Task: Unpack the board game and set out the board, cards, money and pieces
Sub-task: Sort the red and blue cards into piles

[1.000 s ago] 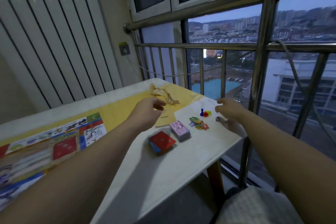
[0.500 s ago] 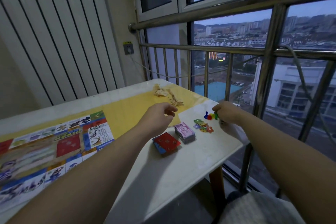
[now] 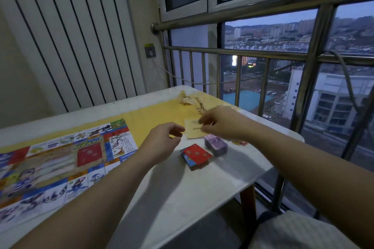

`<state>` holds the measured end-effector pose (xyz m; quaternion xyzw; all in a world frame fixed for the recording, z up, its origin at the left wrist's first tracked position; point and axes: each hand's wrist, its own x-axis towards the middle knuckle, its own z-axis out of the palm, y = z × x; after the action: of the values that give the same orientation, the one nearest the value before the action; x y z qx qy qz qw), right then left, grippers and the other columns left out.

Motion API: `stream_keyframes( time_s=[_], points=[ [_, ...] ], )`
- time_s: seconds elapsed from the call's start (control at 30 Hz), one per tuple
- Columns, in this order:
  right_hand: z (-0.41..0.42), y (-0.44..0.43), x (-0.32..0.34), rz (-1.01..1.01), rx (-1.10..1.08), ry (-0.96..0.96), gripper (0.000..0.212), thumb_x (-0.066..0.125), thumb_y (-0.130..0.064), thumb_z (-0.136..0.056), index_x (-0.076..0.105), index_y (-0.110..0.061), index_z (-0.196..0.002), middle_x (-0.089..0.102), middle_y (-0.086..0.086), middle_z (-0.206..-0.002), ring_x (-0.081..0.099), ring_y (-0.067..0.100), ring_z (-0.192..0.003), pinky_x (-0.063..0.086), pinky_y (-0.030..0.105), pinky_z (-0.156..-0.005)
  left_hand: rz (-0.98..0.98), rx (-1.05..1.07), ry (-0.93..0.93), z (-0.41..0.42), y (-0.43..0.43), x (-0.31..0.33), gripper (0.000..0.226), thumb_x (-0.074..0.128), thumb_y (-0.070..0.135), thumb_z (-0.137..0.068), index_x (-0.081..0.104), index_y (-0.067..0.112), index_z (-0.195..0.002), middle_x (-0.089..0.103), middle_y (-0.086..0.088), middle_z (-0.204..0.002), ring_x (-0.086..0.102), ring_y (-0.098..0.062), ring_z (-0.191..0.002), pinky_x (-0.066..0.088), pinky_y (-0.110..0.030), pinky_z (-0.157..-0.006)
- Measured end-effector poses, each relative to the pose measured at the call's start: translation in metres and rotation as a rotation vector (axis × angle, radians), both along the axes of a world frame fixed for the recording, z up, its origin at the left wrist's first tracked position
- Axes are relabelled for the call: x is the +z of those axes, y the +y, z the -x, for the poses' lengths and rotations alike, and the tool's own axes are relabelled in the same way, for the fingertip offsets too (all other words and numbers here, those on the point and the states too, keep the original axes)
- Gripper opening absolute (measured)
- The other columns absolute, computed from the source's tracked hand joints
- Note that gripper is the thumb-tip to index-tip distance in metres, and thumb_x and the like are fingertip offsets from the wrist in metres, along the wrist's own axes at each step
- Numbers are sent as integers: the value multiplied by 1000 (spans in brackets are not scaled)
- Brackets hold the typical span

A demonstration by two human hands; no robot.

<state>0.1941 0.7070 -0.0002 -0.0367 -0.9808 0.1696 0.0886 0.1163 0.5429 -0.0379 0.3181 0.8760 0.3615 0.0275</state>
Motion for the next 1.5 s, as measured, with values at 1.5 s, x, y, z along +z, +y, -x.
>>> stream_keyframes(
  time_s=[1.5],
  points=[
    [44,-87,-23,-508,-266,-455,47,64,-25,-88,55,-3,-128,57,13,-127,56,28,-113,48,33,-93,-516,73,-175,-55,-135,-59,25,48,7,-94,65,26,-96,64,13,-86,57,2,-68,42,-3,-60]
  ],
)
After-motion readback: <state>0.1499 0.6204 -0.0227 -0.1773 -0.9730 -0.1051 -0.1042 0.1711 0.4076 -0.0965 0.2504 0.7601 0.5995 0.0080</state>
